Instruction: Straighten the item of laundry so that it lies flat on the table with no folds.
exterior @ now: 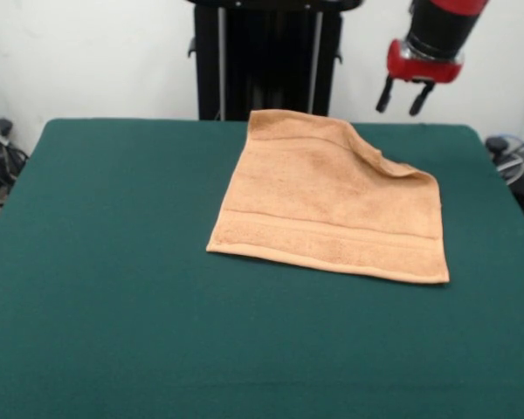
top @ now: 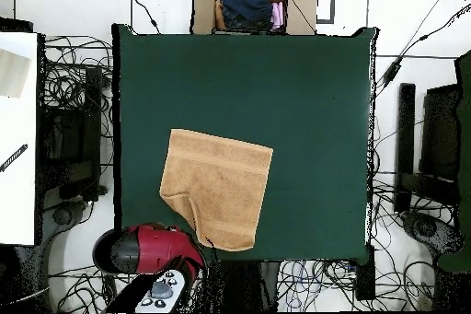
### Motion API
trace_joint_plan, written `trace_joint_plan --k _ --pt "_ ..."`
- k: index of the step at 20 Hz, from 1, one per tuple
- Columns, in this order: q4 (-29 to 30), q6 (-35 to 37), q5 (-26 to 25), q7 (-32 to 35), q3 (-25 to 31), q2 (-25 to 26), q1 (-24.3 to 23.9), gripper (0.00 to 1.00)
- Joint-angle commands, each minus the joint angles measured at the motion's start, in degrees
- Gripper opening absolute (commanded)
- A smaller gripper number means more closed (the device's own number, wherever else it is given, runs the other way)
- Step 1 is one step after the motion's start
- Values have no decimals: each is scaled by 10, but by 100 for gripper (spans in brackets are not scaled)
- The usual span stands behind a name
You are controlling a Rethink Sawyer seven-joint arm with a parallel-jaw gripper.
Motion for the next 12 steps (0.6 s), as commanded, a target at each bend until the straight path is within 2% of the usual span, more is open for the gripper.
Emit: trace_joint_plan --k 1,12 --pt "-46 41 23 121 13 -6 -21 100" --pt "-73 60 17 116 9 1 -24 100"
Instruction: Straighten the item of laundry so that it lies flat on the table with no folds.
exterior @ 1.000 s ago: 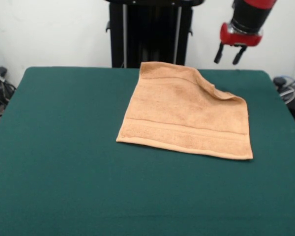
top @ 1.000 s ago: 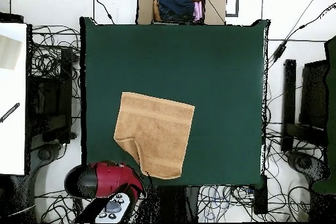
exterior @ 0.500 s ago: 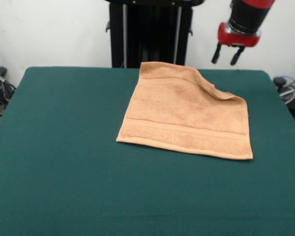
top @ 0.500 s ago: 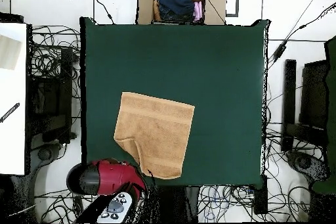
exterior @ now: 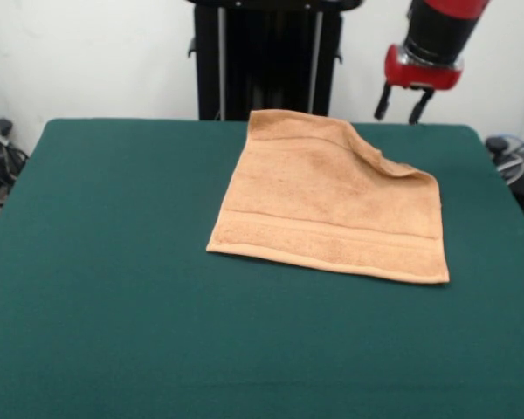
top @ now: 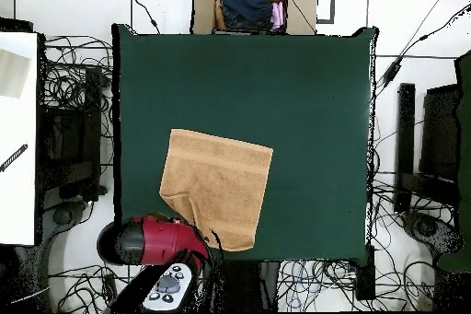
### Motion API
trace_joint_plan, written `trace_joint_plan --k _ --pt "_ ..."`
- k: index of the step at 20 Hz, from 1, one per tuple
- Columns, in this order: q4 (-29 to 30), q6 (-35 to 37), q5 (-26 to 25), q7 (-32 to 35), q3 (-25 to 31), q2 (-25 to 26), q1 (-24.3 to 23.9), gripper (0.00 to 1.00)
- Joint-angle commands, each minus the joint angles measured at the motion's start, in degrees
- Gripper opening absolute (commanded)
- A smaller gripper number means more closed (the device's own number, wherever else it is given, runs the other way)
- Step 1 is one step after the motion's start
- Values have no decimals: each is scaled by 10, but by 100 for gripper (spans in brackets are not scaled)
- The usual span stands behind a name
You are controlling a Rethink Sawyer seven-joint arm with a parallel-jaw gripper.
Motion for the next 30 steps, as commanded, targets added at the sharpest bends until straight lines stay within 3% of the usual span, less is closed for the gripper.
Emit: trace_joint_plan --k 1,30 --pt "-55 60 17 115 11 2 -9 100" --pt "-113 116 -6 95 5 2 -32 100"
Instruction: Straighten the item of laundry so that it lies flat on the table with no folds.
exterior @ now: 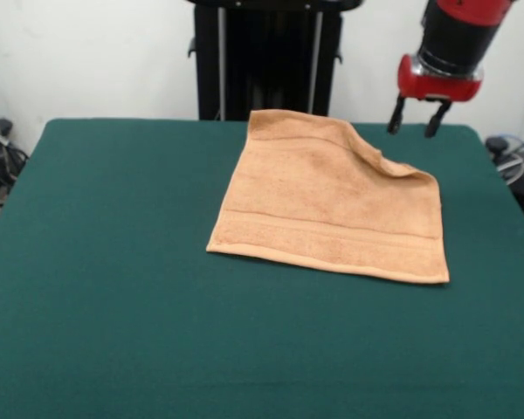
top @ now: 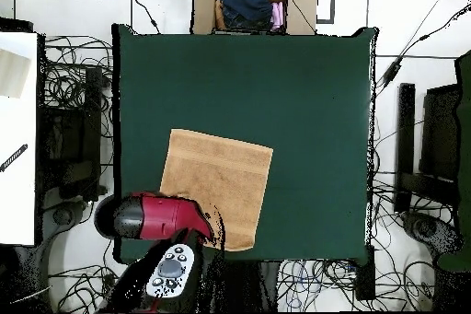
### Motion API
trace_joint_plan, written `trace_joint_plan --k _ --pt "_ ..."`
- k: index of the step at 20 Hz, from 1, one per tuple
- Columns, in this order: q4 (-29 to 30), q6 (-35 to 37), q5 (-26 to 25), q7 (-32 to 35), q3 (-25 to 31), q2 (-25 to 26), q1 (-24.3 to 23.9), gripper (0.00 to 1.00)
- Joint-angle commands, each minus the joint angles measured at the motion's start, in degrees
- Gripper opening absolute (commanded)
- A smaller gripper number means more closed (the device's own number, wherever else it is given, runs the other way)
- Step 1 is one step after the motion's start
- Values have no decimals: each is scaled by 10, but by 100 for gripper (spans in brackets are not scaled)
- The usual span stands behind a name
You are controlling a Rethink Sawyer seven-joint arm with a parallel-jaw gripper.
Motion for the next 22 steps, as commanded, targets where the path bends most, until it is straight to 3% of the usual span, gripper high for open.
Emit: trace_joint_plan --k 1,22 --pt "-36 48 -6 95 7 2 -17 100" --pt "-38 65 -33 58 13 -13 -57 100"
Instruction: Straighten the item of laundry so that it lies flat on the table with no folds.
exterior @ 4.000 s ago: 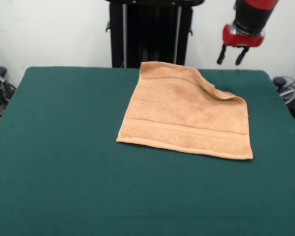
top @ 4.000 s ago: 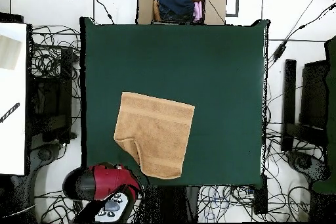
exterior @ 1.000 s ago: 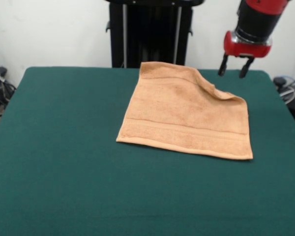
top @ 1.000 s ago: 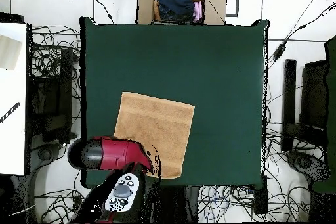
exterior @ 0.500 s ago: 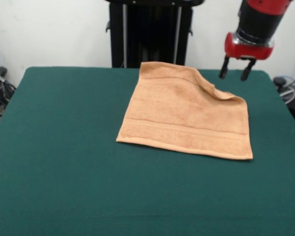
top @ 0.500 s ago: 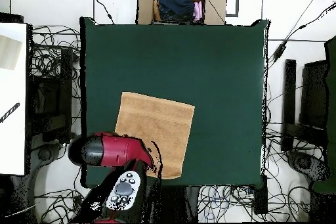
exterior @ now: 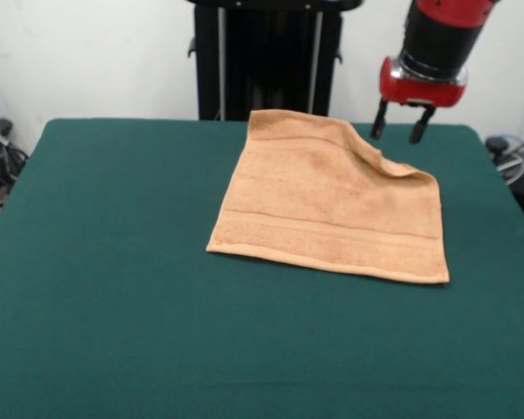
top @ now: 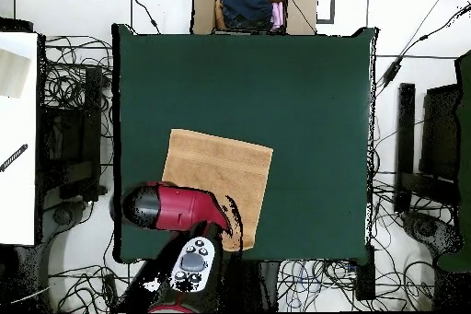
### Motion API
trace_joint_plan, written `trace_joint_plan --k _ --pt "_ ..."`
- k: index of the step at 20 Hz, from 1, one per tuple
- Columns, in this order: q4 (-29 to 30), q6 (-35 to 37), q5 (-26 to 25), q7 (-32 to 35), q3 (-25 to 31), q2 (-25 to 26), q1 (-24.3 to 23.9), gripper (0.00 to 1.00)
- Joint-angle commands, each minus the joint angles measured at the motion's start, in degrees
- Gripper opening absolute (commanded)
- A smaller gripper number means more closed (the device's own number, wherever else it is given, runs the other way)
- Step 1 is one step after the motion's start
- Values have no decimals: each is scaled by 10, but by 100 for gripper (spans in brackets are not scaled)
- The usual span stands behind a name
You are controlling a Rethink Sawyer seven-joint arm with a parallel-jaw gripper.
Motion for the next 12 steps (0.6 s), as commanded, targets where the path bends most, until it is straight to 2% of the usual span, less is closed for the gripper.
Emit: trace_joint_plan --k 1,12 --pt "-22 54 -22 58 14 -10 -19 100" --pt "-23 48 -35 62 24 -8 -32 100"
